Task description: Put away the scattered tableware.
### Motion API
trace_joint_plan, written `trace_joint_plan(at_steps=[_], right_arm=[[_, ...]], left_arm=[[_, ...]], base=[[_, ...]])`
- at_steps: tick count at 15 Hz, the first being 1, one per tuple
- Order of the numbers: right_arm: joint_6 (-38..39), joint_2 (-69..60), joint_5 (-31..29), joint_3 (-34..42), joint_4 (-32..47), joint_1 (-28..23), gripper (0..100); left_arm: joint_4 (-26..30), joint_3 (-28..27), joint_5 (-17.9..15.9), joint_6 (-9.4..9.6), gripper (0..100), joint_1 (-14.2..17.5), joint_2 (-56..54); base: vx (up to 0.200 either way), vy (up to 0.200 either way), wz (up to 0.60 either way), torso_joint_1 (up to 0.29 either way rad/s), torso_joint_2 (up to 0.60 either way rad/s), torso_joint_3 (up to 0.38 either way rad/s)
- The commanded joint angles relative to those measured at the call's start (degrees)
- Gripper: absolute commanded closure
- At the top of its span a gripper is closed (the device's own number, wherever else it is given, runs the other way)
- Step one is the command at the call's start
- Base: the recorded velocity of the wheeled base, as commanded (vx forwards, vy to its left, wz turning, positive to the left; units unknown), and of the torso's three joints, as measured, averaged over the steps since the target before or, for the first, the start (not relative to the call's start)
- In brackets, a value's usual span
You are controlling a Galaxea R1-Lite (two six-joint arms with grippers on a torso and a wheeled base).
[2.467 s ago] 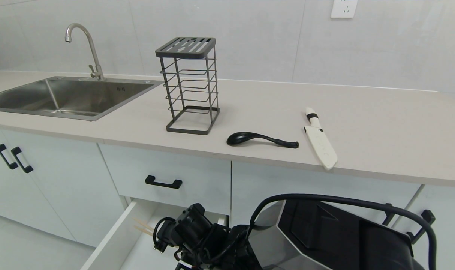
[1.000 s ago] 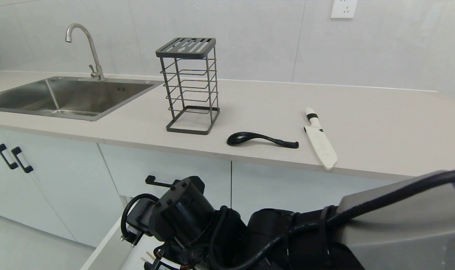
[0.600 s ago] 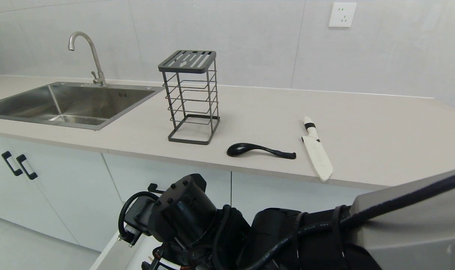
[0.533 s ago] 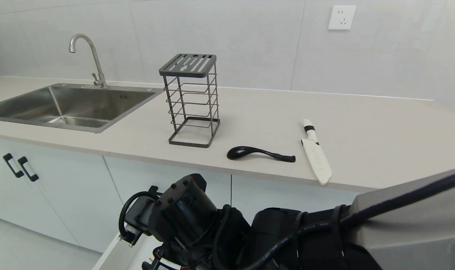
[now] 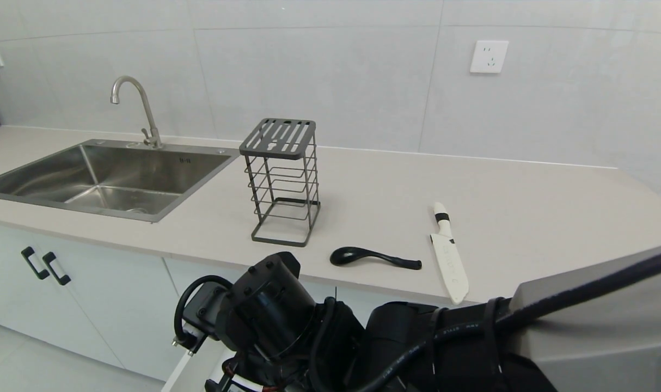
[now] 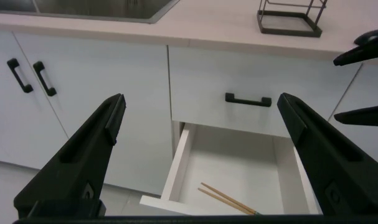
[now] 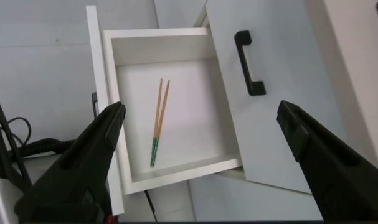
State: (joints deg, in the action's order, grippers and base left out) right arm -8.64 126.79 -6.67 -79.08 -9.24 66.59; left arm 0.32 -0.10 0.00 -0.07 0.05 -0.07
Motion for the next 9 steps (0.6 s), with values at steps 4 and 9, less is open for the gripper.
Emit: trace_joint_plan(at_steps=[4,9], right_arm=[[4.0,0.1,0.3,-0.2,0.1,0.4,0],[7.9,0.5,3.6,-1.5,0.3,1.2,0]], left_arm=[[0.0,0.0,0.0,-0.01,0,0.0,0.1],[0.0,0.0,0.0,-0.01,0,0.0,0.1]], base=[[0.000,0.000,0.00,0.071,-0.18,-0.116],[0.000,0.000,0.00,0.000,0.00,0.000]])
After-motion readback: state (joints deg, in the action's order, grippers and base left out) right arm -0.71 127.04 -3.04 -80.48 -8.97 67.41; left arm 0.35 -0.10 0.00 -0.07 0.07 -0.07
